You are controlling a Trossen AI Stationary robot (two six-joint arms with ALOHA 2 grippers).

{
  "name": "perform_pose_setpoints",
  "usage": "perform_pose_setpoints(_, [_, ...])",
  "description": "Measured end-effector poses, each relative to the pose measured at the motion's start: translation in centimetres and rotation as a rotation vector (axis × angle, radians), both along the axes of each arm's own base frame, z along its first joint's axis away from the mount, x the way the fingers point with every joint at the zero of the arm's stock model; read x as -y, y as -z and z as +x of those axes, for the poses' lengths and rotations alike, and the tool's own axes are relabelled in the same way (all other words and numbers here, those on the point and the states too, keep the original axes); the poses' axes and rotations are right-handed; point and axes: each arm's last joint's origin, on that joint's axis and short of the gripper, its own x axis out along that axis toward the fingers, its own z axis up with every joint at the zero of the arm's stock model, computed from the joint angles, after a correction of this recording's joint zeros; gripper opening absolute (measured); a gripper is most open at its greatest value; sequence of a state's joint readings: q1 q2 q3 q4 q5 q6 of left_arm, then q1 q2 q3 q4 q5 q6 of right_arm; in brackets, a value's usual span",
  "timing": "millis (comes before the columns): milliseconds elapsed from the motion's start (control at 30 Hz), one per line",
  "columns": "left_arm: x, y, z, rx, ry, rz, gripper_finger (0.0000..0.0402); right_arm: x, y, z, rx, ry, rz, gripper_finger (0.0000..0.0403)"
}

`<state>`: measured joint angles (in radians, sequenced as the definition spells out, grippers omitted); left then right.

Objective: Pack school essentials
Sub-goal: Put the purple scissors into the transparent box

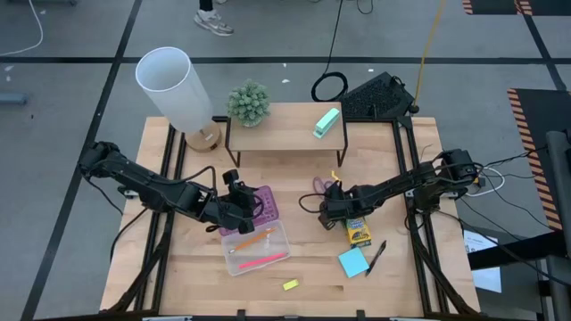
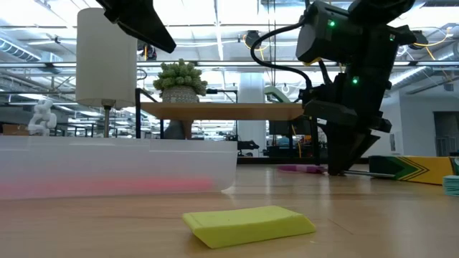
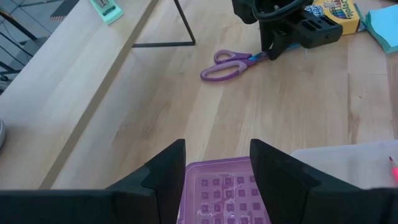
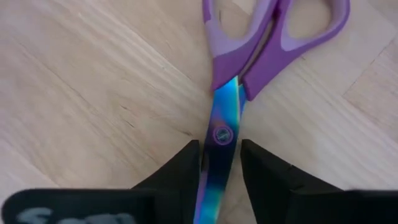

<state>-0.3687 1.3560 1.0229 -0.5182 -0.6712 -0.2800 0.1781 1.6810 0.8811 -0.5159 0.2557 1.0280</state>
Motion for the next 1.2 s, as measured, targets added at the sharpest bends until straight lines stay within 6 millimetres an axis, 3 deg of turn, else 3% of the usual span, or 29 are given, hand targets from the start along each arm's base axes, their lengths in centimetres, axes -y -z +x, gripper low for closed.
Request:
perform_pose_setpoints(367, [0.0,0.0,0.0,0.0,0.0,0.0,0.0184,0.0,0.0,0.2,0.013,-0.061,-0.011,0.0065])
perform_pose_setpoints(1200, [0.0,0.0,0.0,-0.003,-0.001,0.001,0.0184,-0.2,-1.5,1.0,0.12,-0.271,-0.053,0.0065])
